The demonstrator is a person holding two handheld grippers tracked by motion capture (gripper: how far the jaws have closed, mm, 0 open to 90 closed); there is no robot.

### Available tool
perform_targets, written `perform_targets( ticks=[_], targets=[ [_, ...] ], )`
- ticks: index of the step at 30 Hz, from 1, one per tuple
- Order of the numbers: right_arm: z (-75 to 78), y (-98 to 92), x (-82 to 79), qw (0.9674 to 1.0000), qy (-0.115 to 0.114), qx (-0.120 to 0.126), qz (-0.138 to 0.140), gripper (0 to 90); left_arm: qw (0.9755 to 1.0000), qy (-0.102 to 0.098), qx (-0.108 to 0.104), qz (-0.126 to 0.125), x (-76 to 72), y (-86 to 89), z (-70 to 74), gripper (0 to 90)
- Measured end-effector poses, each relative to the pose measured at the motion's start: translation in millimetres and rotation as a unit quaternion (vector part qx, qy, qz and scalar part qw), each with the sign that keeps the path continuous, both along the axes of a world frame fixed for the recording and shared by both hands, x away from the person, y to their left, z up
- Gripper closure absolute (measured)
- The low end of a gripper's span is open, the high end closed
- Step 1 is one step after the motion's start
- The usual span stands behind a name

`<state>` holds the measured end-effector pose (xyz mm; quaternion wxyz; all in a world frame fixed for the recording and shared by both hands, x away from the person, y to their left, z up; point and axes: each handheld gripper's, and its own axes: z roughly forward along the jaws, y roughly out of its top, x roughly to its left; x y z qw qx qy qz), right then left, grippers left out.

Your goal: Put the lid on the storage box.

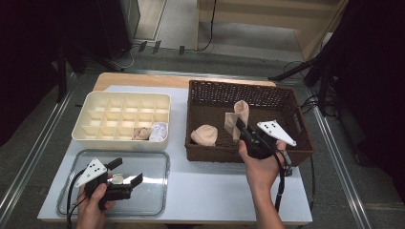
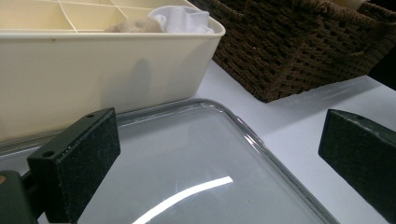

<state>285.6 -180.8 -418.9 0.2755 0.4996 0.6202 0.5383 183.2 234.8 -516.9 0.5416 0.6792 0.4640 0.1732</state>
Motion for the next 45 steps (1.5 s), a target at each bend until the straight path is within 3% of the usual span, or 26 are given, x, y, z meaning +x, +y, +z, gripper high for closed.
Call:
perform_targets(
  ticks=[13, 27, 35, 45],
  targets=[
    [15.7, -1.9, -25.6, 0.9999, -0.007, 0.008, -0.002, 86.5, 1.0000, 0.002, 0.003, 0.000, -0.7, -2.5, -1.2, 0.0],
    [24.3, -7.6, -66.0, 0.9995, -0.019, 0.023, 0.002, 86.5, 1.0000, 0.003, 0.002, -0.004, -1.0, -6.3, -1.3, 0.0],
    [16.8, -2.8, -88.8, 0.9996, -0.017, 0.019, 0.009, 86.5, 1.0000, 0.003, 0.005, -0.008, -0.9, -8.7, -2.0, 0.0],
    [-5.9, 6.8, -110.3, 0.9994, -0.004, 0.027, 0.021, 86.5, 0.9999, 0.002, 0.005, -0.009, -2.2, -9.9, -1.6, 0.0]
  ],
)
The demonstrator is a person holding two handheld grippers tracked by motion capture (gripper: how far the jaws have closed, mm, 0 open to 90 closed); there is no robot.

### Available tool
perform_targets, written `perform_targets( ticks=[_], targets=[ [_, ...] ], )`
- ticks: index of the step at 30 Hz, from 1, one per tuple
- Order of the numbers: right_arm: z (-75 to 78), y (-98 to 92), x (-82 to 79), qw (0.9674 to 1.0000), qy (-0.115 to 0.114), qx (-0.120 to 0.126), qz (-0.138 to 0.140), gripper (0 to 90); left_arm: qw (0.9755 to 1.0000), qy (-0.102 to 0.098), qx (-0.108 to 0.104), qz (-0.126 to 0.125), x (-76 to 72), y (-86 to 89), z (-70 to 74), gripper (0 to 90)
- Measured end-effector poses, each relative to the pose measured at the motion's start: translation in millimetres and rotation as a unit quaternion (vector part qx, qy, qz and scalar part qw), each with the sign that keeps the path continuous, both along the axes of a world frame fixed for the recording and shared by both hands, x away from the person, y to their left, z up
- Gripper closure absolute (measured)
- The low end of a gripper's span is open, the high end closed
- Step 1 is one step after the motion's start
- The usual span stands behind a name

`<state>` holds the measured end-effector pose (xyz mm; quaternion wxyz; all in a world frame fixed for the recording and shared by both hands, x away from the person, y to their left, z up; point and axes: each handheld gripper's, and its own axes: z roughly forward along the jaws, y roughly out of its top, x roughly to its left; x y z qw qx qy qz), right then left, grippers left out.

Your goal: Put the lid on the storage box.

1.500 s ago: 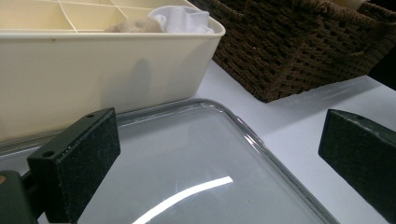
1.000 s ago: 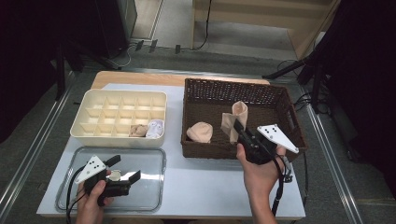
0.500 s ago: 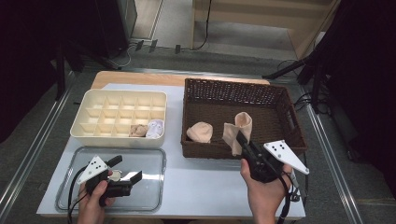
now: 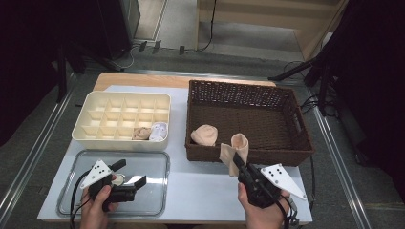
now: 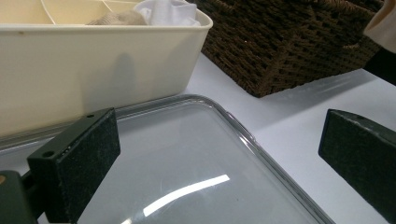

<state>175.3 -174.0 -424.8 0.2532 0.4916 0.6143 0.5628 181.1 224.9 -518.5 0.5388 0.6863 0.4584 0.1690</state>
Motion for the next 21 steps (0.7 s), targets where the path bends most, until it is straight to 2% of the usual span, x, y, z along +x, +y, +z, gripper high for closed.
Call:
perform_targets(
  ticks=[11, 21],
  targets=[
    [-21.1, 13.2, -16.8, 0.9996, 0.017, 0.004, 0.023, 86.5, 1.0000, -0.002, 0.002, -0.006, -1.9, -4.2, 0.7, 0.0],
    [-50.0, 7.4, -20.4, 0.9988, 0.043, 0.007, 0.020, 86.4, 0.9999, -0.004, 0.004, -0.008, -2.5, -5.2, 0.4, 0.0]
  ],
)
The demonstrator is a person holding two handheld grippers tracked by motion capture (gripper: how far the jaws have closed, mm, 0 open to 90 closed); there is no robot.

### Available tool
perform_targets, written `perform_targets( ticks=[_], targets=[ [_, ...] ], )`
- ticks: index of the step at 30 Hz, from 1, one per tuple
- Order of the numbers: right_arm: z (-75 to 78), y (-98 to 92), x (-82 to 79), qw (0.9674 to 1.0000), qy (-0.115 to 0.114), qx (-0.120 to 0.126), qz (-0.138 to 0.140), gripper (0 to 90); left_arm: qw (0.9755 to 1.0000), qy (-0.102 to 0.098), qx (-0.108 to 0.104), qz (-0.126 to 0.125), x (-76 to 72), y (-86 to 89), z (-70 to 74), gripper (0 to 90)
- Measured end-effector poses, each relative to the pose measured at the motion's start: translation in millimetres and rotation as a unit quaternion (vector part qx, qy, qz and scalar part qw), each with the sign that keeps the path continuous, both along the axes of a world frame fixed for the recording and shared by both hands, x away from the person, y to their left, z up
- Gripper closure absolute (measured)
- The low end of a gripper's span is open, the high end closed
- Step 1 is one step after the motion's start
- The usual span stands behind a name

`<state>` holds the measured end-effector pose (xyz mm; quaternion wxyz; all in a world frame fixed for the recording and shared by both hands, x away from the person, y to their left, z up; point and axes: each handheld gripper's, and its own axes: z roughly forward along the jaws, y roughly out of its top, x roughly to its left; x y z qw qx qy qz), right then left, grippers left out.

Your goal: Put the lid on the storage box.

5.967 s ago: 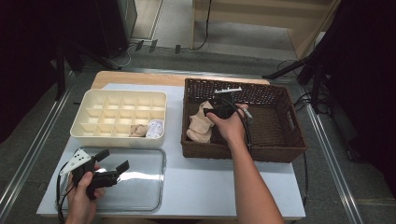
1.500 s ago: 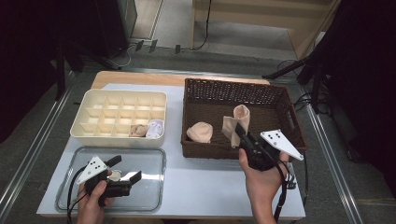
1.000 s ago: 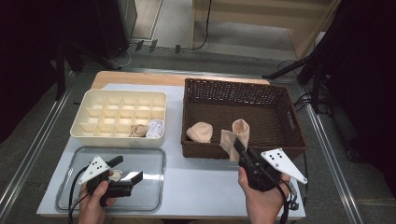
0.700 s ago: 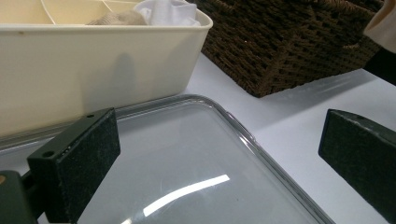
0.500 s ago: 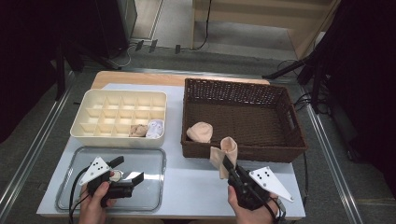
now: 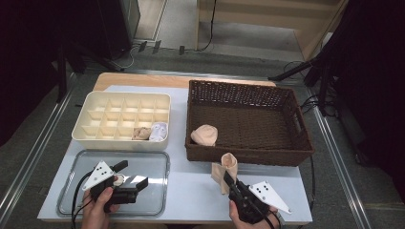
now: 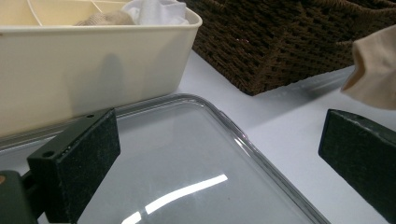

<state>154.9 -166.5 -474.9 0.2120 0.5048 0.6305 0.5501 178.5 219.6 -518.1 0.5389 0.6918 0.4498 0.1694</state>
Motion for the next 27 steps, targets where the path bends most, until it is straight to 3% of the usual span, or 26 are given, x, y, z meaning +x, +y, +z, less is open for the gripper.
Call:
perform_targets(
  ticks=[8, 27],
  targets=[
    [-20.3, -8.4, 1.7, 0.9997, 0.021, 0.003, -0.008, 86.4, 1.0000, -0.001, 0.001, -0.006, -0.7, -1.8, 0.0, 0.0],
    [-41.2, -49.6, 13.8, 0.9973, 0.040, -0.013, -0.060, 85.0, 1.0000, 0.001, 0.002, -0.004, -0.5, -1.4, -0.9, 0.0]
  ],
)
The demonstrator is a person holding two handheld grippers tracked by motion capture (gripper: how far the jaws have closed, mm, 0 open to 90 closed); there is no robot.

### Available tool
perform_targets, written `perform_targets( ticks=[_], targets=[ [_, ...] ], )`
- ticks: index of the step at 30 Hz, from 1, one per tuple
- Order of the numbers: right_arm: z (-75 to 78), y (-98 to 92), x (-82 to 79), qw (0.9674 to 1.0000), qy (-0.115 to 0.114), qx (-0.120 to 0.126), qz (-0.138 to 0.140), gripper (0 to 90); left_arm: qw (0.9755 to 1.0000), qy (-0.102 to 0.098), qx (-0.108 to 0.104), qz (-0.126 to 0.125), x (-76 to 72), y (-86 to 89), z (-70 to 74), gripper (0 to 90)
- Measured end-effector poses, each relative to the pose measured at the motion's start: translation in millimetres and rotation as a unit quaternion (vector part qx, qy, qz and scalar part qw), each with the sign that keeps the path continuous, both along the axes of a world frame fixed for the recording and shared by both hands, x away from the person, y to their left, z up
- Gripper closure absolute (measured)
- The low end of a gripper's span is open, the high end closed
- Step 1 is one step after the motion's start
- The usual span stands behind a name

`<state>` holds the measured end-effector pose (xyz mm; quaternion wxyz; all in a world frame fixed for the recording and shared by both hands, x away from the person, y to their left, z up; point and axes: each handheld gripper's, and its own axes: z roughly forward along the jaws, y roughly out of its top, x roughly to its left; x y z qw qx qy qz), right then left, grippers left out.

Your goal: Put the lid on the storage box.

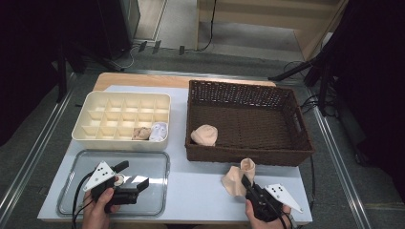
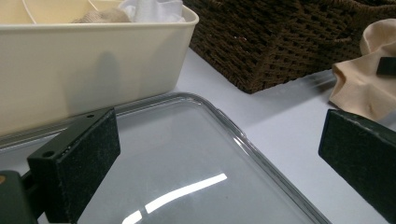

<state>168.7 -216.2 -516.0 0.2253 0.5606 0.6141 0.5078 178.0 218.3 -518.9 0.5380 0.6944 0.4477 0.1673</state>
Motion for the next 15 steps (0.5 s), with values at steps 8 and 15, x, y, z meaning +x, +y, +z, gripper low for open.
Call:
perform_targets(
  ticks=[8, 15],
  targets=[
    [-10.1, -13.4, 5.0, 0.9998, 0.007, -0.012, -0.017, 68.1, 1.0000, 0.000, 0.001, 0.000, 0.1, 0.3, -0.1, 0.0],
    [-7.9, -23.0, 5.3, 0.9990, -0.006, -0.025, -0.036, 58.7, 1.0000, -0.001, 0.001, 0.001, 0.2, 0.6, 0.0, 0.0]
  ],
)
